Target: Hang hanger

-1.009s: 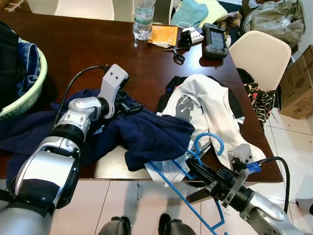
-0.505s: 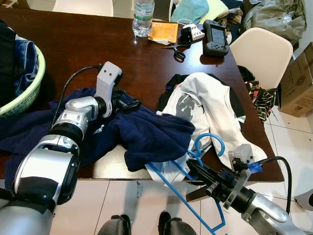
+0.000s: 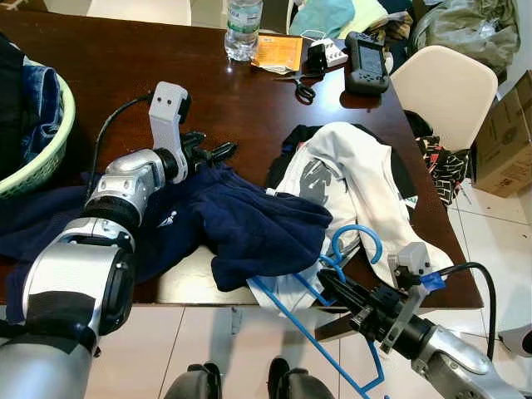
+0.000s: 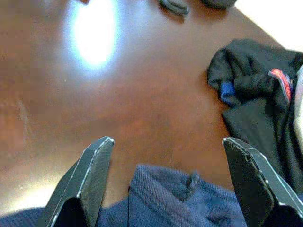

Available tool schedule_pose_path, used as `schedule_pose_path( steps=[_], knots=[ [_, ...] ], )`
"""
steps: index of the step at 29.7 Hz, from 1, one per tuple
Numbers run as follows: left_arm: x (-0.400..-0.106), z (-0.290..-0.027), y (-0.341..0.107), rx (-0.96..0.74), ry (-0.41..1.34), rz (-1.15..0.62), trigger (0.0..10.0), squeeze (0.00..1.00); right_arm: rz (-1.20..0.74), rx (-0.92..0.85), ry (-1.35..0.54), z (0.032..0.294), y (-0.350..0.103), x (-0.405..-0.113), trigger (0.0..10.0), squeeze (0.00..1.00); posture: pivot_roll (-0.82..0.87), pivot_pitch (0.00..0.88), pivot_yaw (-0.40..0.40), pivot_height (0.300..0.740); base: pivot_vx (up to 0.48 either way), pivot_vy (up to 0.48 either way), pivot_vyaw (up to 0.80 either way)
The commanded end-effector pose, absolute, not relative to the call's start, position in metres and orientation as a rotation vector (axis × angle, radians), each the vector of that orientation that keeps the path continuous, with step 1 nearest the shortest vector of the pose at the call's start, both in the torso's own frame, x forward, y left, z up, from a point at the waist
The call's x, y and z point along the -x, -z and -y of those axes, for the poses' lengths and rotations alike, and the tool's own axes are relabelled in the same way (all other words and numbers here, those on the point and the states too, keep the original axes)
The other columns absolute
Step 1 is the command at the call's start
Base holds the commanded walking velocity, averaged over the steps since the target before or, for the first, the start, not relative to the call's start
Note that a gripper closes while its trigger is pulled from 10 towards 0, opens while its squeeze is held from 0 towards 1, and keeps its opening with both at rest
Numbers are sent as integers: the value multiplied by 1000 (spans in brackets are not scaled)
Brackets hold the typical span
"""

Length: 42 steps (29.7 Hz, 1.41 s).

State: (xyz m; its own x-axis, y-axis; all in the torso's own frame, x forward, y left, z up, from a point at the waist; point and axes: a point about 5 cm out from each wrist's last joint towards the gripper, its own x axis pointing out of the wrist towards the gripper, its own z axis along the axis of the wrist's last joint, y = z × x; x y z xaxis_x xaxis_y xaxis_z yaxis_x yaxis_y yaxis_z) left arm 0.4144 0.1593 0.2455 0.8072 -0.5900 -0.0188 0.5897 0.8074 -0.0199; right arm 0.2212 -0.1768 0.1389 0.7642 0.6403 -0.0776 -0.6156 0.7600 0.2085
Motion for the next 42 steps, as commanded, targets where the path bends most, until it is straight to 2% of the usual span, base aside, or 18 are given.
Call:
schedule_pose_path(
  steps=[1,12,13,14,15,16,29,36,39,40,41,42],
  knots=[
    [-412,-155,-226,22,653,-108,10000,0,-233,-161,-628,186,-126,-216,10000,0,-133,375,-88,740,0,0,0],
    [-410,-150,-207,-3,637,-252,10000,0,-235,-157,-625,187,-127,-215,10000,0,-138,377,-88,740,0,0,0],
    [-409,-150,-207,-5,640,-255,4392,0,-234,-156,-625,187,-128,-215,10000,0,-138,377,-88,740,0,0,0],
    [-409,-150,-207,-5,640,-255,4392,0,-234,-156,-625,187,-128,-215,10000,0,-138,377,-88,740,0,0,0],
    [-410,-149,-207,-8,640,-257,1059,0,-234,-156,-624,186,-128,-215,10000,0,-138,377,-88,740,0,0,0],
    [-410,-149,-208,-7,642,-259,0,0,-234,-157,-624,187,-128,-215,10000,0,-137,377,-88,740,0,0,0],
    [-411,-148,-214,19,652,-251,0,0,-233,-154,-621,187,-128,-217,10000,0,-134,371,-86,740,0,0,0],
    [-408,-145,-218,76,734,-259,0,0,-230,-157,-622,186,-127,-219,10000,0,-125,358,-81,740,0,0,0],
    [-409,-142,-229,87,791,-219,0,0,-228,-161,-621,185,-127,-221,10000,0,-120,348,-76,740,0,0,0],
    [-409,-138,-250,82,866,-143,0,0,-224,-165,-620,184,-126,-222,10000,0,-114,335,-70,740,0,0,0],
    [-409,-138,-250,82,866,-143,0,0,-224,-165,-620,184,-126,-222,10000,0,-114,335,-70,740,0,0,0],
    [-408,-133,-276,69,957,-50,0,0,-219,-169,-618,183,-125,-224,10000,0,-106,325,-65,740,0,0,0]
  ],
)
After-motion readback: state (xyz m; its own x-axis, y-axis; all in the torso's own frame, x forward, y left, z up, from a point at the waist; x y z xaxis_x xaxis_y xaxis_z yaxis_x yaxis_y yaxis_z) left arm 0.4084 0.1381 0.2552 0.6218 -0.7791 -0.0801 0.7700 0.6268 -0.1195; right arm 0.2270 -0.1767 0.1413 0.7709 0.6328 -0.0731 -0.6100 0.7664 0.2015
